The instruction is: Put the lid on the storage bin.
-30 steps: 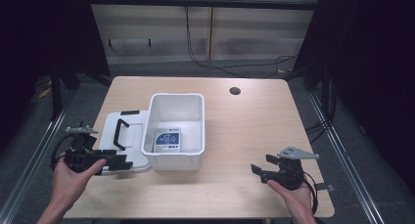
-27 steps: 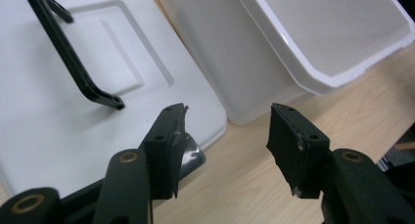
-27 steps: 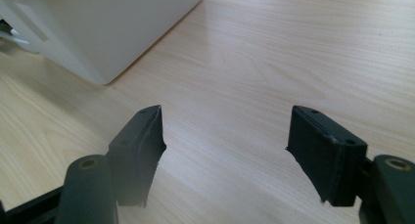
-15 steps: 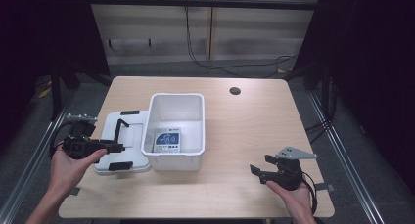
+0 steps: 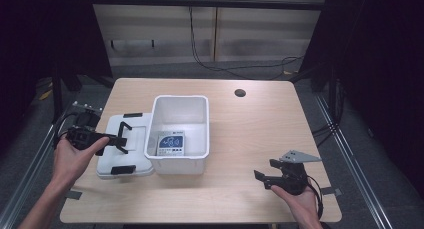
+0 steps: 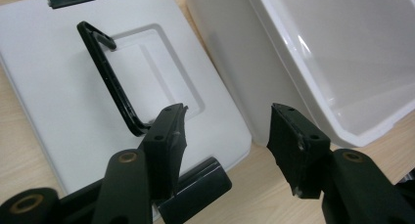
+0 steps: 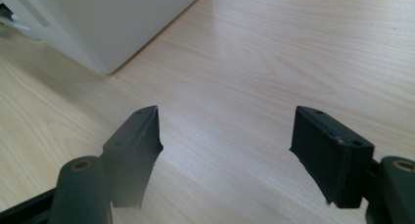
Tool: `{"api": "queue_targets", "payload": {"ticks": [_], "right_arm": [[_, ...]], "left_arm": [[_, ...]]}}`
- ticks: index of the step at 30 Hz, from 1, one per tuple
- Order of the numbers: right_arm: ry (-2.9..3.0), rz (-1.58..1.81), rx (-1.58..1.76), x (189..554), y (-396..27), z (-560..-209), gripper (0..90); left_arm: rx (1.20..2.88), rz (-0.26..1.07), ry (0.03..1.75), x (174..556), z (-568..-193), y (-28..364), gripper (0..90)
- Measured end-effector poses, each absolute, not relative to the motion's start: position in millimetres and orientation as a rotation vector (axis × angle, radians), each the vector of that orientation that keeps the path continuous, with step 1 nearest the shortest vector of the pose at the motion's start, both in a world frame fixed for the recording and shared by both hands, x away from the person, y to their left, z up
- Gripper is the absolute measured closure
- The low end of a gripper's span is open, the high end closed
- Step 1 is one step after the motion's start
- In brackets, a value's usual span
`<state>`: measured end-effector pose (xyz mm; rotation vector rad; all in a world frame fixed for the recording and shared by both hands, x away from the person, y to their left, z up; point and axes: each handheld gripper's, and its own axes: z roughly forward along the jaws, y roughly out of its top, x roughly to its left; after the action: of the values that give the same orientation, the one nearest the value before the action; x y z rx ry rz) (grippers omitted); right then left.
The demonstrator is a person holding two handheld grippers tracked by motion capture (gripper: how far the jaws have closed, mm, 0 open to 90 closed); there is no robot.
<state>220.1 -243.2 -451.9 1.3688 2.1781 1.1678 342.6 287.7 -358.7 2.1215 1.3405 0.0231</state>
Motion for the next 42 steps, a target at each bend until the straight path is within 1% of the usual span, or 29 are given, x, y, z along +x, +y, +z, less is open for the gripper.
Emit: {"api": "queue_targets", "payload": {"ticks": [6, 8, 9, 14, 21, 27, 33, 40, 41, 42], "right_arm": [[2.196, 1.158, 1.358, 220, -241, -452, 25.8], [2.200, 1.156, 1.360, 221, -241, -453, 25.6], [2.203, 1.159, 1.363, 221, -241, -453, 25.5], [2.205, 1.169, 1.369, 221, -242, -453, 24.9], [2.208, 1.171, 1.374, 221, -242, -453, 24.8], [2.205, 1.172, 1.381, 222, -242, -454, 24.5], [2.207, 1.170, 1.386, 222, -242, -454, 24.3], [2.218, 1.162, 1.384, 222, -241, -455, 24.2], [2.220, 1.162, 1.385, 222, -241, -455, 24.2], [2.219, 1.163, 1.390, 223, -241, -455, 24.2]], "left_arm": [[2.107, -0.006, 1.353, 356, -358, 288, 47.1], [2.097, 0.003, 1.371, 358, -359, 287, 48.5], [2.124, -0.003, 1.388, 364, -361, 285, 49.6], [2.154, -0.001, 1.435, 371, -363, 281, 53.4], [2.163, 0.017, 1.503, 384, -365, 281, 54.8], [2.196, 0.003, 1.550, 393, -367, 280, 55.8], [2.195, 0.000, 1.648, 404, -370, 281, 59.5], [2.188, -0.009, 1.738, 415, -378, 281, 59.8], [2.193, -0.022, 1.750, 417, -379, 281, 60.5], [2.198, -0.001, 1.769, 418, -379, 280, 63.9]]}}
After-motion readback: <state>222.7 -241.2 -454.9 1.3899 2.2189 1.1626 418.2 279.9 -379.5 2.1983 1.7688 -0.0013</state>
